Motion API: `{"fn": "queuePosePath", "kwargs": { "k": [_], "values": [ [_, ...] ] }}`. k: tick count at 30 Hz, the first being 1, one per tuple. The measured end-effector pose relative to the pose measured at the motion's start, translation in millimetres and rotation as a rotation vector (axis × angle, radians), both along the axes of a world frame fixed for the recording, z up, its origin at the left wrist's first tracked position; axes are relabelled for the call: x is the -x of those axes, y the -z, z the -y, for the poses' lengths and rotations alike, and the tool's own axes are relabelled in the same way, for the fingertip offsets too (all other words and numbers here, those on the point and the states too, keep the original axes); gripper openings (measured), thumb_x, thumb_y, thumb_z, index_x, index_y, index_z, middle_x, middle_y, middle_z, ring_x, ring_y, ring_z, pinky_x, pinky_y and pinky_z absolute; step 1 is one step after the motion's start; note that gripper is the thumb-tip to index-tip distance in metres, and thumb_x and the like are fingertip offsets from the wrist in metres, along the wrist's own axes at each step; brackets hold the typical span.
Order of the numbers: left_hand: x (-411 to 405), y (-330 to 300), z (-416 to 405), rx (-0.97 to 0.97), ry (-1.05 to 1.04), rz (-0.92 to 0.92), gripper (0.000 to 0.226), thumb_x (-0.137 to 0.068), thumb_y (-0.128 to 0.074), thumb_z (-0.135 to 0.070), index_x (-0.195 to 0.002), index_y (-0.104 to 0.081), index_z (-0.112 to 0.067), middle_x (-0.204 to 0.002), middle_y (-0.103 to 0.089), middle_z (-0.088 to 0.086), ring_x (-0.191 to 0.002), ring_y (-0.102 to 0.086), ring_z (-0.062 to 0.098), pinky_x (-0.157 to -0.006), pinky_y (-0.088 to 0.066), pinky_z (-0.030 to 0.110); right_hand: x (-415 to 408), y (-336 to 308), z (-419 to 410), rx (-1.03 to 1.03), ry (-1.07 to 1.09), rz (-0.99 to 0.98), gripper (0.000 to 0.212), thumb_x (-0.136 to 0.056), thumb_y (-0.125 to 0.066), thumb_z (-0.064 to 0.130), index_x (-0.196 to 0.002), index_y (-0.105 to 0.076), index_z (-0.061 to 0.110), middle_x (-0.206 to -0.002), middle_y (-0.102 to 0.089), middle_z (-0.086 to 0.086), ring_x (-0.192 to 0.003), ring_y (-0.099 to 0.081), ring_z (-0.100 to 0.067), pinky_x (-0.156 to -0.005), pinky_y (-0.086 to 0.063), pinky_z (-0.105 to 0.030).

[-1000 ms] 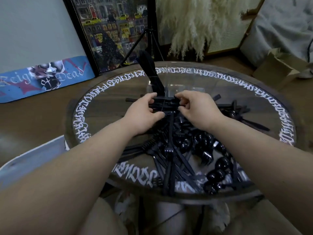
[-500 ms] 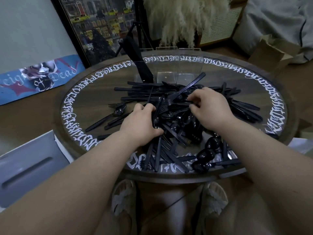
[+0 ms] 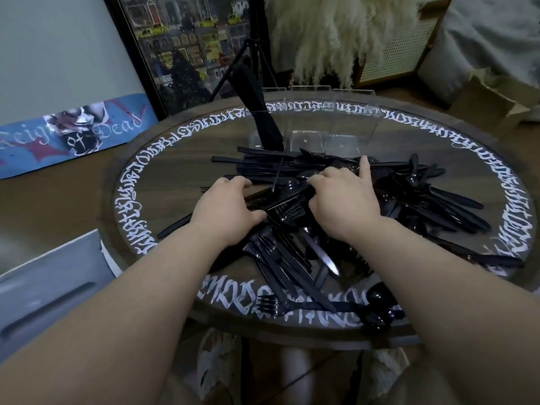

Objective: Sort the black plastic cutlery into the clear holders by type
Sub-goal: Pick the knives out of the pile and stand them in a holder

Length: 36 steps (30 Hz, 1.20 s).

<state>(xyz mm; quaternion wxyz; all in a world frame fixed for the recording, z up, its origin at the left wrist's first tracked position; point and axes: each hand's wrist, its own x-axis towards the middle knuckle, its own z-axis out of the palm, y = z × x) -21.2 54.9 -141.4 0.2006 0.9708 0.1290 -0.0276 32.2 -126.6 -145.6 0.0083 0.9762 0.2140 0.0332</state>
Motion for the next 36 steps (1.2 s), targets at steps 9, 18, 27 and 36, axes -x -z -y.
{"fn": "queuePosePath", "kwargs": {
  "k": [9,18,27,36],
  "values": [
    [-6.6,-4.0,-24.1,0.021,-0.047,0.111,0.049,-0.087,-0.061,-0.044,-0.133,-0.051,-0.030,-0.138,-0.046,0.001,-0.125,-0.044,0.026,-0.100,-0.036,0.034,-31.5,-17.6,-44.1,-0.196,-0.232,0.060,0.032,-0.097,-0.047,0.028,-0.122,-0.060,0.015,-0.119,-0.059,-0.003,-0.113,-0.043,-0.026,-0.093,-0.036,-0.031],
    [-6.8,6.0,-40.9,-0.037,-0.084,-0.012,0.066,-0.083,-0.067,-0.042,-0.142,-0.040,-0.030,-0.145,-0.040,0.002,-0.131,-0.035,0.029,-0.106,-0.031,0.032,-59.3,-4.4,-103.3,0.034,-0.276,-0.201,0.058,-0.082,-0.066,0.034,-0.128,-0.042,0.008,-0.123,-0.051,-0.014,-0.114,-0.049,-0.035,-0.090,-0.044,-0.039],
    [-0.2,11.1,-48.0,-0.048,-0.054,0.014,0.068,-0.080,-0.070,-0.042,-0.140,-0.041,-0.032,-0.143,-0.042,-0.003,-0.132,-0.029,0.025,-0.106,-0.029,0.030,-60.3,4.4,-98.7,0.023,-0.229,-0.246,0.035,-0.088,-0.056,0.023,-0.119,-0.051,0.008,-0.121,-0.044,-0.013,-0.111,-0.047,-0.036,-0.092,-0.042,-0.043],
    [4.7,1.4,-53.2,-0.029,-0.101,0.109,0.067,-0.081,-0.069,-0.037,-0.141,-0.040,-0.030,-0.144,-0.041,-0.001,-0.133,-0.031,0.027,-0.107,-0.028,0.031,-41.0,-1.4,-94.4,-0.084,-0.321,-0.142,0.036,-0.085,-0.053,0.008,-0.120,-0.059,0.013,-0.111,-0.064,-0.010,-0.104,-0.057,-0.032,-0.084,-0.049,-0.039]
  ]
}}
